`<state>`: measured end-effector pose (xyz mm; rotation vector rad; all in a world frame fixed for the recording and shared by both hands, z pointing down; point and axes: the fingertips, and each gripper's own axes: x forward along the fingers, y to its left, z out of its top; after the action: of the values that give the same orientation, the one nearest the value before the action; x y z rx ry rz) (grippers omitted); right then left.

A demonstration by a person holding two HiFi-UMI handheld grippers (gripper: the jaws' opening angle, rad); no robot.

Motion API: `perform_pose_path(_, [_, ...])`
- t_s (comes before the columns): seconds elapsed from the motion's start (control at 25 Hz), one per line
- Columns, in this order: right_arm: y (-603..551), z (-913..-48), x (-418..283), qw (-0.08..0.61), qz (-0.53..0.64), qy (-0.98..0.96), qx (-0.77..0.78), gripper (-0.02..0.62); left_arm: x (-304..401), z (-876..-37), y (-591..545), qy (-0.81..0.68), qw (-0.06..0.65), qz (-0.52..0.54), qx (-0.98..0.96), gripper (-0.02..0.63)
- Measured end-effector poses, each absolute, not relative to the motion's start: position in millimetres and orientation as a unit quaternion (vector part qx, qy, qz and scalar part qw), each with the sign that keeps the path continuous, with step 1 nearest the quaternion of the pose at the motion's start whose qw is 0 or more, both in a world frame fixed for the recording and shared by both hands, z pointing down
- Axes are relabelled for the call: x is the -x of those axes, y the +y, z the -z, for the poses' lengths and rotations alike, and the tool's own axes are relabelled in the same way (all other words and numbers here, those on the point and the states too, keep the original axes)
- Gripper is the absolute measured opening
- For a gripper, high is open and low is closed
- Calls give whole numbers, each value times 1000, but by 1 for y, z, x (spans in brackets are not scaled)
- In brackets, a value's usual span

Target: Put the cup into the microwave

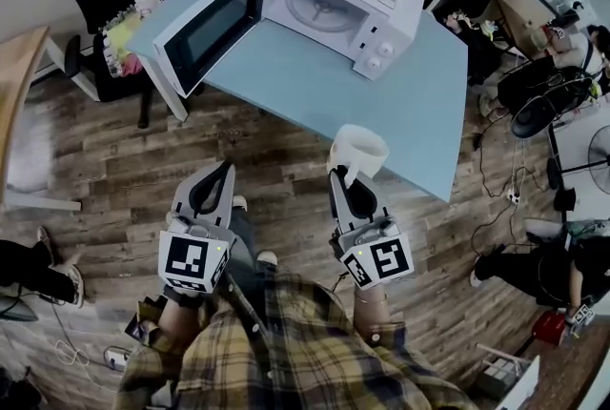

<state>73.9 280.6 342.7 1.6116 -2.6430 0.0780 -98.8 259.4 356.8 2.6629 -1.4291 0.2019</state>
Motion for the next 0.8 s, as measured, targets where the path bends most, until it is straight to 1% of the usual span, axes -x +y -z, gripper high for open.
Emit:
perform_pose_path(0.44, [184, -330, -40, 18, -17, -848, -529, 40, 116, -348, 163, -442, 53, -61, -893, -8])
perform_pose_path(0.8, [140, -337, -16, 25, -28, -836, -548, 40, 143, -356, 118, -422, 62, -56, -903, -8])
